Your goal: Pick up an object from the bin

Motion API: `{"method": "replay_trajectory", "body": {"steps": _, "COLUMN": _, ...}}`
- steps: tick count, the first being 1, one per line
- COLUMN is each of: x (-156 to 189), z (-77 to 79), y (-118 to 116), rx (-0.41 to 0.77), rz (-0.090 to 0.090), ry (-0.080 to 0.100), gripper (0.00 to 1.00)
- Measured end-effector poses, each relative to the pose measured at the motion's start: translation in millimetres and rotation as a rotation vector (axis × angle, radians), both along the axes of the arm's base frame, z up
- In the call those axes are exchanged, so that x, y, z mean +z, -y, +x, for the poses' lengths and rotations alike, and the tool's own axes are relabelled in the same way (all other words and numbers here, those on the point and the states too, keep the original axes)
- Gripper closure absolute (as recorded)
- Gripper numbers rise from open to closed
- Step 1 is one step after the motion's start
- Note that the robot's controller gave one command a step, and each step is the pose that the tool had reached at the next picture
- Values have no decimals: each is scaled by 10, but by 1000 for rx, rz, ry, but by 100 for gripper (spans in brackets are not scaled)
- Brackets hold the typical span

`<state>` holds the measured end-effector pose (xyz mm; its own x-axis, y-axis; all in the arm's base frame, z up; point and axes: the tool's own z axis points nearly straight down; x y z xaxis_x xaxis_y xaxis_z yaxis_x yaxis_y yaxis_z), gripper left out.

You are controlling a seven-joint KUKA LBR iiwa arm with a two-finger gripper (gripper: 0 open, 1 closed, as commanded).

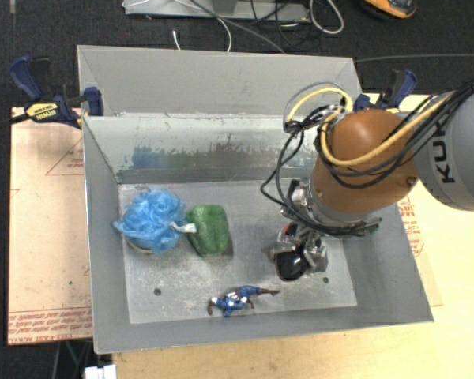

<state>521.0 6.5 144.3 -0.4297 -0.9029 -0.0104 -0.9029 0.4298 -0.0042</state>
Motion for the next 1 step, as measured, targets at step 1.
{"method": "replay_trajectory", "body": {"steps": 1, "x": 148, "z": 4, "y": -7, "rx": -3, "rz": 2, "ry": 1, "gripper": 100}}
